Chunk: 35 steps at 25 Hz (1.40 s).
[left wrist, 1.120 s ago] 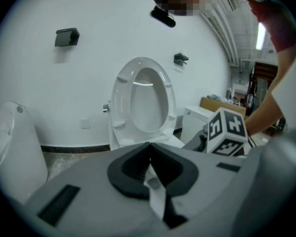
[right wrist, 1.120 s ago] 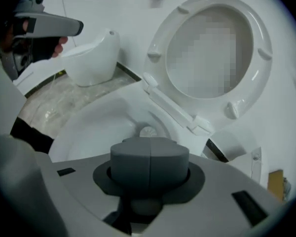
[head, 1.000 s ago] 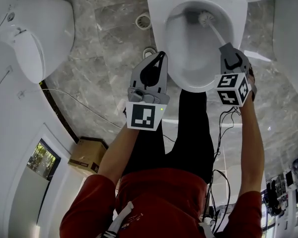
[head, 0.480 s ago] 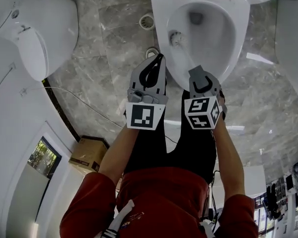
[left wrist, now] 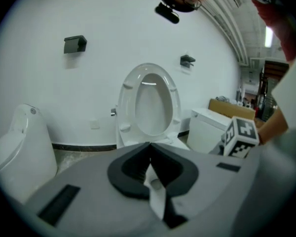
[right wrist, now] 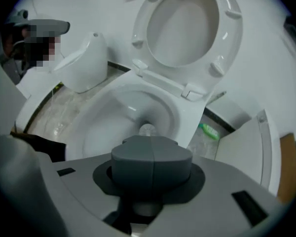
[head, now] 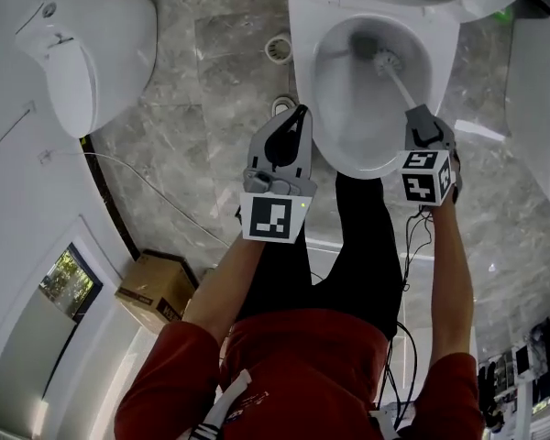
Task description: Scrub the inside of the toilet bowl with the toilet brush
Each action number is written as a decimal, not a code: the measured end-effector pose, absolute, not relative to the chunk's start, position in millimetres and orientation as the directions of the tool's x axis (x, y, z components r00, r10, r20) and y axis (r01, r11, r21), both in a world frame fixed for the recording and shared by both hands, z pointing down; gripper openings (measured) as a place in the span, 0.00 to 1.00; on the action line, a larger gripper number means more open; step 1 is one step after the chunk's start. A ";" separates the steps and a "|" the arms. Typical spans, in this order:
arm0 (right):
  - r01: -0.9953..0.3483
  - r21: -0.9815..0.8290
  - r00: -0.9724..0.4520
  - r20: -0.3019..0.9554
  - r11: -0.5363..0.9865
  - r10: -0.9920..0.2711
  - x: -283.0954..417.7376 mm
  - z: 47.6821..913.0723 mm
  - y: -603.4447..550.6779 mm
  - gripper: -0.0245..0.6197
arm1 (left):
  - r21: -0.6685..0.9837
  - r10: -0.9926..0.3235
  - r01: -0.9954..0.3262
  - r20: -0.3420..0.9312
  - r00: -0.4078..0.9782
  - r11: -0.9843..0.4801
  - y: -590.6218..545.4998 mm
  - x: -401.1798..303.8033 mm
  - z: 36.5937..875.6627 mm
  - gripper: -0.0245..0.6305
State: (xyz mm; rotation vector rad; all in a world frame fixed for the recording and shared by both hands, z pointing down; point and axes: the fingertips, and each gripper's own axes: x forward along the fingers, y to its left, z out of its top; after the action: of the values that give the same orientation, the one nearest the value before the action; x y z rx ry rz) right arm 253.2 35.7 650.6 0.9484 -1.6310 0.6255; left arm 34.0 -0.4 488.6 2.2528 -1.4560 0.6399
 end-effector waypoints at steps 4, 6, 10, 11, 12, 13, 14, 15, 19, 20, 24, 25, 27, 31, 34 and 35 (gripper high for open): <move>-0.863 -0.120 -0.191 0.977 0.491 -0.096 232.1 633.7 119.5 0.27 | 0.091 -0.768 -0.942 0.556 0.317 -0.323 9.0 32.3 474.1 0.04; -0.880 -0.142 -0.206 0.974 0.454 -0.094 221.2 614.8 131.2 0.27 | 0.108 -0.780 -0.949 0.546 0.304 -0.295 10.8 25.9 461.5 0.04; -0.917 -0.155 -0.231 0.958 0.368 -0.170 203.7 531.8 117.2 0.26 | 0.135 -0.809 -0.959 0.516 0.283 -0.249 11.1 -7.4 431.9 0.04; -0.914 -0.149 -0.240 0.948 0.376 -0.210 193.4 502.3 109.9 0.26 | 0.142 -0.817 -0.961 0.506 0.276 -0.236 10.4 -21.6 423.1 0.04; -0.910 -0.144 -0.254 0.935 0.390 -0.247 179.6 472.3 101.8 0.26 | 0.146 -0.826 -0.964 0.496 0.267 -0.224 9.6 -37.8 413.8 0.04; -0.902 -0.138 -0.268 0.922 0.409 -0.280 162.6 444.6 93.3 0.26 | 0.147 -0.834 -0.966 0.487 0.259 -0.214 9.1 -55.3 404.6 0.04; -0.891 -0.128 -0.280 0.910 0.436 -0.306 142.8 421.9 84.7 0.26 | 0.147 -0.841 -0.968 0.480 0.251 -0.205 9.4 -73.7 396.5 0.04; -0.877 -0.115 -0.290 0.900 0.466 -0.324 121.0 406.6 76.5 0.26 | 0.146 -0.845 -0.970 0.477 0.243 -0.196 10.3 -92.6 390.7 0.04; -0.829 -0.055 -0.282 0.900 0.556 -0.331 29.3 424.2 45.3 0.26 | 0.126 -0.855 -0.981 0.481 0.193 -0.151 10.4 -169.5 391.9 0.04; -0.821 -0.036 -0.264 0.909 0.570 -0.323 10.7 443.1 38.3 0.26 | 0.118 -0.861 -0.983 0.476 0.181 -0.141 10.3 -185.8 395.5 0.04; -0.770 0.046 -0.163 0.950 0.637 -0.266 -49.4 551.6 12.7 0.26 | 0.126 -0.864 -0.986 0.478 0.157 -0.110 13.7 -238.4 426.9 0.04; -0.753 0.058 -0.142 0.959 0.656 -0.247 -61.1 583.4 8.1 0.26 | 0.132 -0.861 -0.985 0.483 0.159 -0.108 16.1 -248.9 438.7 0.04; -0.730 0.073 -0.096 0.973 0.679 -0.208 -75.9 642.9 1.6 0.26 | 0.144 -0.848 -0.984 0.504 0.166 -0.107 23.8 -265.8 465.7 0.04; -0.727 0.074 -0.039 0.988 0.682 -0.149 -89.1 729.9 -14.8 0.27 | 0.157 -0.795 -0.982 0.580 0.179 -0.106 36.6 -289.0 528.0 0.04; -0.712 0.069 -0.020 0.993 0.699 -0.118 -97.7 772.0 -23.1 0.26 | 0.150 -0.811 -0.982 0.557 0.182 -0.117 28.0 -296.8 560.6 0.04; -0.693 0.073 -0.009 0.994 0.717 -0.109 -101.5 784.3 -22.2 0.26 | 0.152 -0.817 -0.981 0.545 0.185 -0.121 25.9 -298.0 566.4 0.04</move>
State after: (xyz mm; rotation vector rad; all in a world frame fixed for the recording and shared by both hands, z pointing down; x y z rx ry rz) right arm -101.5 -22.2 784.3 0.6812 -1.5354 0.5226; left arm -298.0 25.9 566.4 1.9920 -1.6816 0.4554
